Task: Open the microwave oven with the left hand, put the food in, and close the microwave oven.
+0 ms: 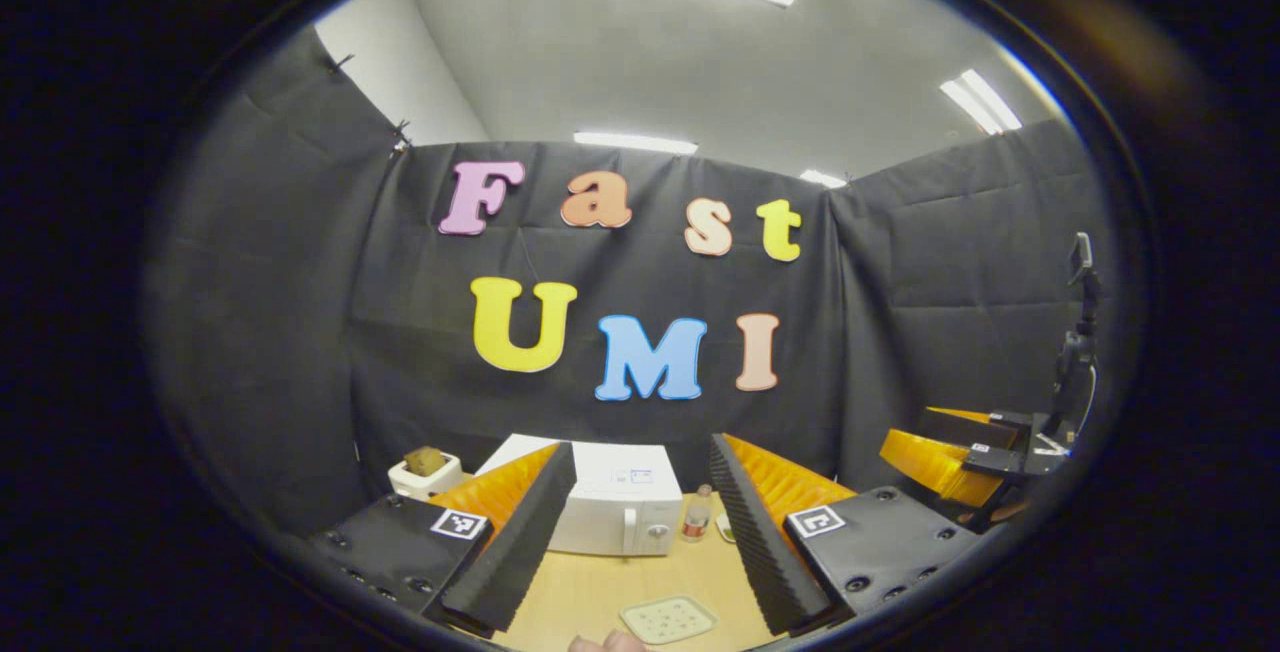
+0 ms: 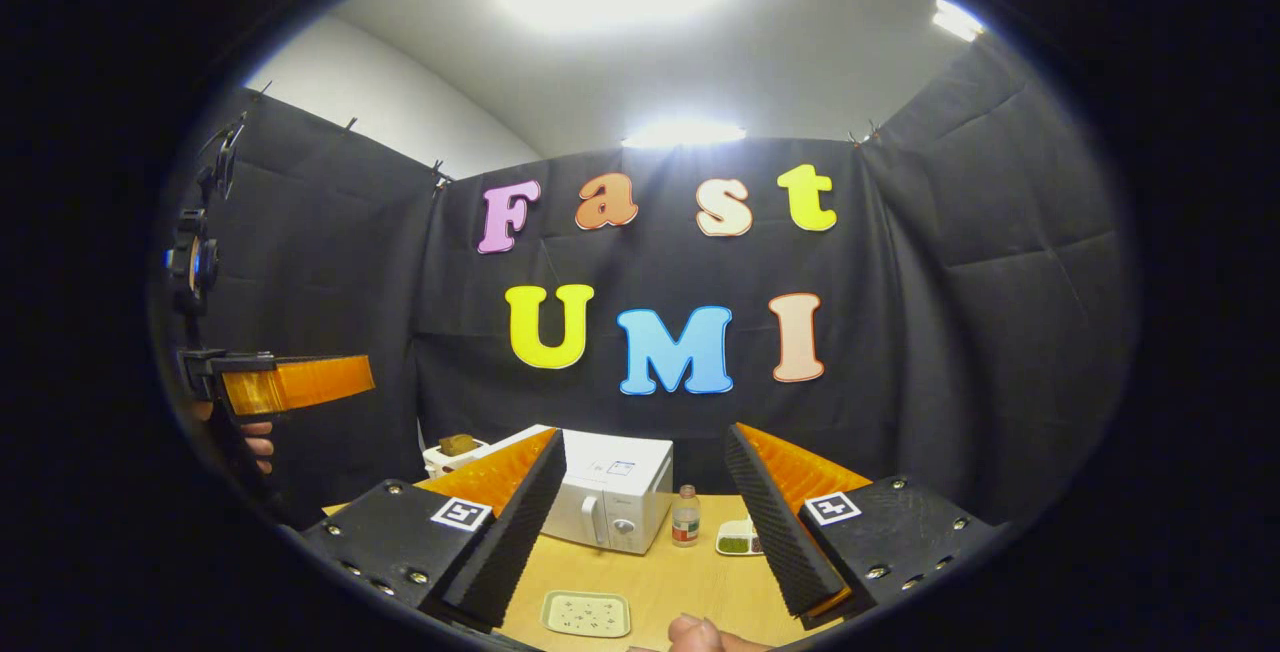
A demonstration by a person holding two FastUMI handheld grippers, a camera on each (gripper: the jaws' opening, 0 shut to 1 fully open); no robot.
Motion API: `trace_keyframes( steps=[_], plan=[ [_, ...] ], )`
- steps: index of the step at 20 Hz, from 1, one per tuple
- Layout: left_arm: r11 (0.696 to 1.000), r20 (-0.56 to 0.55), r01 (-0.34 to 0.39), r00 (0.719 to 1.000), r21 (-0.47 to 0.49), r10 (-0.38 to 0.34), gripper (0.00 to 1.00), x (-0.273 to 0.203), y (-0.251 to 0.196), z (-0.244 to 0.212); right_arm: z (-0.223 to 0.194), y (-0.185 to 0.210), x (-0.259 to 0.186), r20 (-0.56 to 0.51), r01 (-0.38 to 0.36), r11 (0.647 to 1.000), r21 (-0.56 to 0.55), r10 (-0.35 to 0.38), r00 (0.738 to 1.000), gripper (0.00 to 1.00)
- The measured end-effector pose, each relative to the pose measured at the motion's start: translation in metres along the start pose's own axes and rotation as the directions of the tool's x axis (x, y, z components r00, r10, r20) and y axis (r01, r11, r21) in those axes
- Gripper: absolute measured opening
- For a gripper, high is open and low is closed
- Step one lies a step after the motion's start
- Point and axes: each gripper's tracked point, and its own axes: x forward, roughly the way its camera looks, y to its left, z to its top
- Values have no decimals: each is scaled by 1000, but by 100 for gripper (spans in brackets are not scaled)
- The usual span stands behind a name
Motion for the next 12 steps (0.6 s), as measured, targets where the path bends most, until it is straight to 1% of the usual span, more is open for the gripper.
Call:
trace_keyframes(
  steps=[1, 2, 3, 6, 7, 9, 10, 12],
  plan=[
    [1000, 2, -6, 1000, -12, 6, 94, 1, 1, 2, 8, -9, -1, 17, 32, 999, -40, -32, 999, 98],
    [1000, -10, 7, 1000, -29, -7, 94, 2, -3, 2, 18, -18, -3, 39, 83, 994, -75, -81, 996, 98],
    [999, -24, 18, 1000, -39, -19, 94, 2, -6, -1, 27, -24, -5, 53, 120, 988, -97, -115, 992, 98],
    [999, 13, 8, 1000, -44, -8, 94, 2, 8, 13, 32, -23, -2, 29, 149, 980, -133, -147, 989, 98],
    [1000, 18, 10, 1000, -29, -9, 94, 3, 11, 11, 37, -25, -2, 40, 162, 977, -136, -158, 987, 97],
    [1000, 23, -1, 1000, 31, 0, 93, 6, 26, 12, 47, -12, 1, 60, 142, 984, -110, -136, 989, 95],
    [999, 29, -7, 1000, 47, 5, 93, 7, 32, 13, 43, -5, 3, 45, 123, 988, -90, -119, 992, 95],
    [999, 59, 5, 998, 44, -8, 93, 12, 36, 18, 41, -2, 7, 15, 117, 989, -94, -116, 993, 95]
  ],
)
